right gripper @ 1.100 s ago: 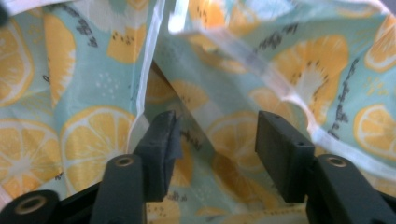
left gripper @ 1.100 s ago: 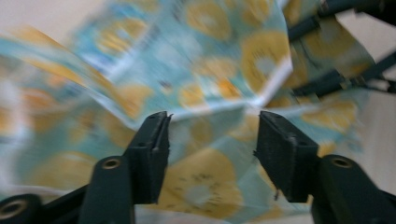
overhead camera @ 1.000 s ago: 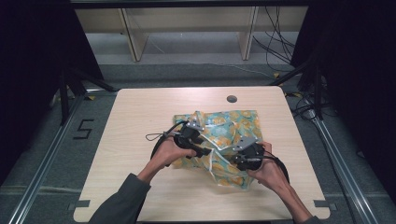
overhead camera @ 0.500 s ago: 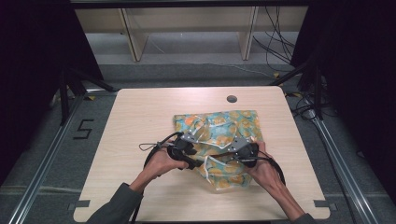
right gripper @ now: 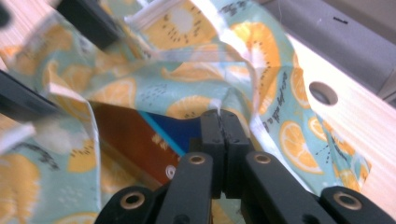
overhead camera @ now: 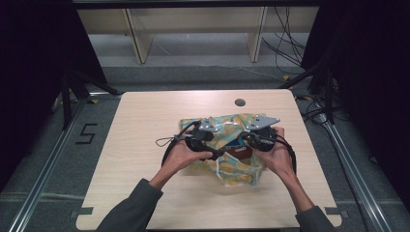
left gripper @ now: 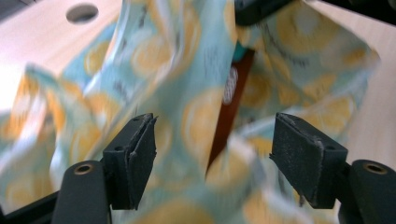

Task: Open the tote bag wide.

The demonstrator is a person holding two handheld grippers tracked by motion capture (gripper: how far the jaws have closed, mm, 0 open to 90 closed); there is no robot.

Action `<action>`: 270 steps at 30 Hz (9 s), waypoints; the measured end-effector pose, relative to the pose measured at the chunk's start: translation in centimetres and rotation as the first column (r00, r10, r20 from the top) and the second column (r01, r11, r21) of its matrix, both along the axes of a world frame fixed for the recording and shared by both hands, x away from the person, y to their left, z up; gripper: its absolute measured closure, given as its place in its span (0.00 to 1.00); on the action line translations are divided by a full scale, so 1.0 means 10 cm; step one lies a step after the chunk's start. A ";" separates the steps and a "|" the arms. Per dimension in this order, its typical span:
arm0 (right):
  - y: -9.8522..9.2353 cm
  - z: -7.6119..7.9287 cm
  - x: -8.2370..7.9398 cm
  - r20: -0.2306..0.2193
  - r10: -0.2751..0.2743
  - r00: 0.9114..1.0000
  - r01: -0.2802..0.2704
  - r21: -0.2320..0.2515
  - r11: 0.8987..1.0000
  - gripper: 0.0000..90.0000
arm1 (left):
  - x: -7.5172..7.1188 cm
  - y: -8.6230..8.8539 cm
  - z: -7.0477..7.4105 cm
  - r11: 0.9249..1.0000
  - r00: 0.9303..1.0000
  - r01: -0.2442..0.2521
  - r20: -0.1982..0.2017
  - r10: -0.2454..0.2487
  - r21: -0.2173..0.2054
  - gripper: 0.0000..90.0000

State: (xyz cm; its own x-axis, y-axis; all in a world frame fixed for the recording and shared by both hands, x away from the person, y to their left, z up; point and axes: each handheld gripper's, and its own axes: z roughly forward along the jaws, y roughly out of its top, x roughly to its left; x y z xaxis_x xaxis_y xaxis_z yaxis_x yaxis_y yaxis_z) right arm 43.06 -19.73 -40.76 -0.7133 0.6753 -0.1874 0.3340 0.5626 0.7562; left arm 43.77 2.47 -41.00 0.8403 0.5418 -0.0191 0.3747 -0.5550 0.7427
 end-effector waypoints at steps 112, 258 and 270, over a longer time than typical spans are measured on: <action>-0.25 -0.21 0.27 -0.181 -0.219 0.959 0.164 -0.276 0.947 1.00 | 1.33 -0.03 -0.03 0.997 0.987 -0.082 -0.136 0.079 -0.013 0.96; -0.84 -0.37 -0.87 -0.208 -0.130 0.969 0.164 0.154 0.974 0.40 | -1.07 1.30 -0.47 0.970 0.988 -0.154 -0.016 0.154 -0.186 0.24; -0.84 -0.51 -1.06 -0.215 -0.124 0.969 0.163 0.173 0.971 0.38 | -1.21 1.34 -0.58 0.973 0.985 -0.166 0.014 0.170 -0.162 0.21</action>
